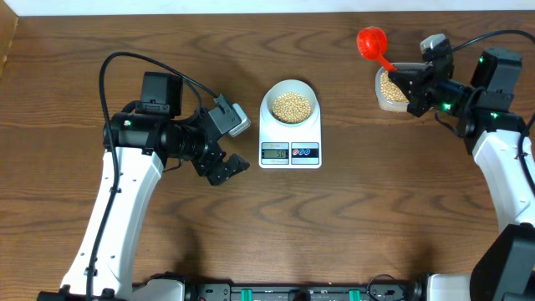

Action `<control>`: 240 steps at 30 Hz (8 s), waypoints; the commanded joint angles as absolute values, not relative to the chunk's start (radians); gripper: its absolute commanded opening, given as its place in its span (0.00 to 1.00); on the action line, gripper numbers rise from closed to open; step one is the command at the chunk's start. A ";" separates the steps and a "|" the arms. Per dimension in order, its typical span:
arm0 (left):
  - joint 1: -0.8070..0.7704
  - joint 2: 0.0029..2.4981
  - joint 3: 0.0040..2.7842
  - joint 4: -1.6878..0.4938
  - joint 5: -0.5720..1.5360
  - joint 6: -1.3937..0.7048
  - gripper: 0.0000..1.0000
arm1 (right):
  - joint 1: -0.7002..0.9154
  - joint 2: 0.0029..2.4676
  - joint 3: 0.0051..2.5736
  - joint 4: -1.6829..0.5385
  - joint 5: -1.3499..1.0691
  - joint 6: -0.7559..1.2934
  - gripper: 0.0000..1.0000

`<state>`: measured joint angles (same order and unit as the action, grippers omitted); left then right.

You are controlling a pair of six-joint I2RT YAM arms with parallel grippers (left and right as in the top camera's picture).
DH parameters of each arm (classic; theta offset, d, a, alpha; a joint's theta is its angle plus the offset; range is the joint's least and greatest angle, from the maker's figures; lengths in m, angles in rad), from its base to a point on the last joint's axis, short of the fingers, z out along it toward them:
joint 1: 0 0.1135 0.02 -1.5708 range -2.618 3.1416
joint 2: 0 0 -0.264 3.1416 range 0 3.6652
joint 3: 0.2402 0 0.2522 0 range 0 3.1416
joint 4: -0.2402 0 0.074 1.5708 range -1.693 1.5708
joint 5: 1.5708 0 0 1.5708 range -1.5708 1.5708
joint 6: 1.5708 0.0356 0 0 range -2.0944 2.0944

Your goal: Scoop item into bowl and weigh 50g on scale

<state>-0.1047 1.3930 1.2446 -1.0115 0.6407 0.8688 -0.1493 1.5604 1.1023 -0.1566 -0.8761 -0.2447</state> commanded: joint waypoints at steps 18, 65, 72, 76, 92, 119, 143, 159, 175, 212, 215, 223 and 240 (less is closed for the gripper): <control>-0.100 1.378 1.260 -1.013 0.636 0.882 0.98 | -0.130 1.569 1.102 -0.058 -0.803 -0.080 0.01; -0.100 1.378 1.260 -1.013 0.636 0.881 0.98 | -0.402 0.774 0.906 -1.193 -0.744 -0.059 0.01; -0.100 1.378 1.260 -1.013 0.636 0.881 0.98 | -0.402 0.728 0.639 -0.985 -0.758 0.107 0.01; -0.100 1.378 1.260 -1.013 0.636 0.882 0.98 | -0.402 0.728 0.538 -0.830 -0.744 0.233 0.01; -0.100 1.378 1.260 -1.013 0.636 0.882 0.98 | -0.402 0.728 0.237 -0.392 -0.612 0.572 0.01; -0.100 1.378 1.260 -1.013 0.636 0.882 0.98 | -0.401 0.755 0.207 -0.220 -0.226 0.312 0.99; -0.100 1.378 1.260 -1.013 0.636 0.882 0.98 | -0.339 0.897 0.221 -0.051 -0.226 0.258 0.99; -0.100 1.378 1.260 -1.013 0.636 0.881 0.98 | -0.339 0.763 0.241 0.200 -0.576 0.541 0.99; -0.100 1.378 1.260 -1.013 0.636 0.881 0.98 | -0.339 0.764 0.241 0.078 -0.594 0.635 0.99; -0.100 1.378 1.260 -1.013 0.636 0.881 0.98 | -0.192 0.509 0.132 0.182 -0.445 0.268 0.99; -0.100 1.378 1.260 -1.013 0.636 0.882 0.98 | -0.119 0.419 0.073 0.186 -0.349 0.268 0.99; -0.100 1.378 1.260 -1.013 0.636 0.881 0.98 | -0.037 0.213 0.006 0.117 -0.252 0.238 0.99; -0.100 1.378 1.260 -1.013 0.636 0.882 0.98 | 0.092 0.017 0.006 -0.064 -0.125 0.168 0.99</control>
